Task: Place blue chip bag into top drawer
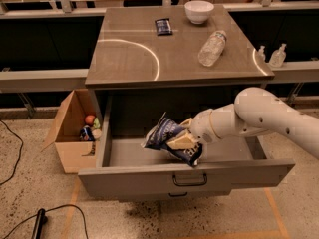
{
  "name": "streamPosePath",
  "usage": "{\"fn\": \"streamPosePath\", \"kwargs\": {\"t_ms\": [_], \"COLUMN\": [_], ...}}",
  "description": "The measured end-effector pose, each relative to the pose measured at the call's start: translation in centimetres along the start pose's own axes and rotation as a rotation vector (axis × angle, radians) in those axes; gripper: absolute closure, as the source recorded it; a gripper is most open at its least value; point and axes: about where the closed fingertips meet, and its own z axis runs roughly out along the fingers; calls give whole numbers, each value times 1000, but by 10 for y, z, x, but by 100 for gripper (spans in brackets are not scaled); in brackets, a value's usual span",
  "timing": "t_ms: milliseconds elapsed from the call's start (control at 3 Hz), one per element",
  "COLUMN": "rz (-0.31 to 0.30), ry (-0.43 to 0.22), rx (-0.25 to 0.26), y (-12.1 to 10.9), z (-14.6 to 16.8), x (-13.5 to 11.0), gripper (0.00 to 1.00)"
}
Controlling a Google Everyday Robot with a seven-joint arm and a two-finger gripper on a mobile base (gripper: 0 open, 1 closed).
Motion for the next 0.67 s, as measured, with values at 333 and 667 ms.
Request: {"fn": "streamPosePath", "kwargs": {"t_ms": [333,667], "rz": [-11,-14], "ry": [4,10], "rx": [9,23], "y": [-4,-7], "z": [11,18], "x": [5,5], "gripper": [35,13]}}
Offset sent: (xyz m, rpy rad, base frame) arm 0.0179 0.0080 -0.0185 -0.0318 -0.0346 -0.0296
